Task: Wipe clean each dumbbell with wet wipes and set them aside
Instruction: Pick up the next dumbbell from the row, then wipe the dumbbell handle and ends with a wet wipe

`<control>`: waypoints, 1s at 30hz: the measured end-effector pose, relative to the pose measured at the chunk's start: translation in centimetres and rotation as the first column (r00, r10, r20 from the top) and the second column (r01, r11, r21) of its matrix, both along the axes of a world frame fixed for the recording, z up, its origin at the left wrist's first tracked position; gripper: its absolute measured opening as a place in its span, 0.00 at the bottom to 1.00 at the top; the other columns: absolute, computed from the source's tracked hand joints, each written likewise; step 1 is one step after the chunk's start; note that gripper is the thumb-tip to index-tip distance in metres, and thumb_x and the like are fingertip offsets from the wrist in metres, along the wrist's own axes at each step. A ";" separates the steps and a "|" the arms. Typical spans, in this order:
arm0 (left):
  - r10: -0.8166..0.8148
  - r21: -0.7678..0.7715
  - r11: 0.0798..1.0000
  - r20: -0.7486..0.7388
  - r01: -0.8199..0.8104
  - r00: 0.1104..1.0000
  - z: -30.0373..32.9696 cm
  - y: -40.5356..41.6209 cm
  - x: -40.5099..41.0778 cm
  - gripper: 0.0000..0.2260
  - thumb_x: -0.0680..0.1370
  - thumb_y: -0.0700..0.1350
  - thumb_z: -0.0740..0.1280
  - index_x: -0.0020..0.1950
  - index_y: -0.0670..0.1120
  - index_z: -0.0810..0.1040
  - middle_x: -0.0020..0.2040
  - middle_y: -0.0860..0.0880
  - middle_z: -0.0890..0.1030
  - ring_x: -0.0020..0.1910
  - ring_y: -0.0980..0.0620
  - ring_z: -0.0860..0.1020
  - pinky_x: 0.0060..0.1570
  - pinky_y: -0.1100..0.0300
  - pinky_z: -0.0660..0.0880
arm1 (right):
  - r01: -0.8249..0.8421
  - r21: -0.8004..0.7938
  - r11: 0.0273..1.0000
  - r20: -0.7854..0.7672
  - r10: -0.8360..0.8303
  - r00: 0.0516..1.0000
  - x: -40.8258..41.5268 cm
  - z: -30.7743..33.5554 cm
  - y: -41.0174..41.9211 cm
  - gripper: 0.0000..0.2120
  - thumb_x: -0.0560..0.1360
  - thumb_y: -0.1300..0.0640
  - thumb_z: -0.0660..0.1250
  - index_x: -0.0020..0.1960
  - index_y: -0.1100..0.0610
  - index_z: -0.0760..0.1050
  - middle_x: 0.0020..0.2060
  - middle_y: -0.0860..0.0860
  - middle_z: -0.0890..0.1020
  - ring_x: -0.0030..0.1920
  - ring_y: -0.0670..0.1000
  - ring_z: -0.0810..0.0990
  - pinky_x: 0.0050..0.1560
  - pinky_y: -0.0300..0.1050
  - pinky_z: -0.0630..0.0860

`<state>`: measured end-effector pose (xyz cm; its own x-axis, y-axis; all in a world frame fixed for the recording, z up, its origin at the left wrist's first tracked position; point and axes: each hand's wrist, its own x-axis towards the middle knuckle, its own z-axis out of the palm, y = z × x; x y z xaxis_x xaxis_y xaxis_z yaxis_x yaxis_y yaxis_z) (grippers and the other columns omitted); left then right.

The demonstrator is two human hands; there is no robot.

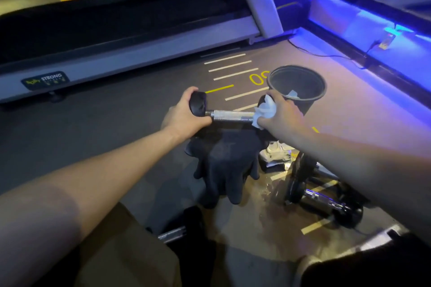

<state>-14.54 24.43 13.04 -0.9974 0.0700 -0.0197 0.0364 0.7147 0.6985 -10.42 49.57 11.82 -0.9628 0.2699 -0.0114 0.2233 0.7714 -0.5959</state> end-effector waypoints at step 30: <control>-0.226 0.273 0.945 0.141 0.182 0.964 1.0 -2.5 -2.2 0.18 0.83 0.56 0.60 0.73 0.60 0.67 0.67 0.52 0.75 0.56 0.52 0.75 0.41 0.56 0.77 | -0.013 0.448 0.894 0.055 -0.013 0.998 0.5 3.1 -0.2 0.40 0.62 0.37 0.74 0.68 0.51 0.65 0.60 0.55 0.66 0.58 0.63 0.76 0.46 0.52 0.72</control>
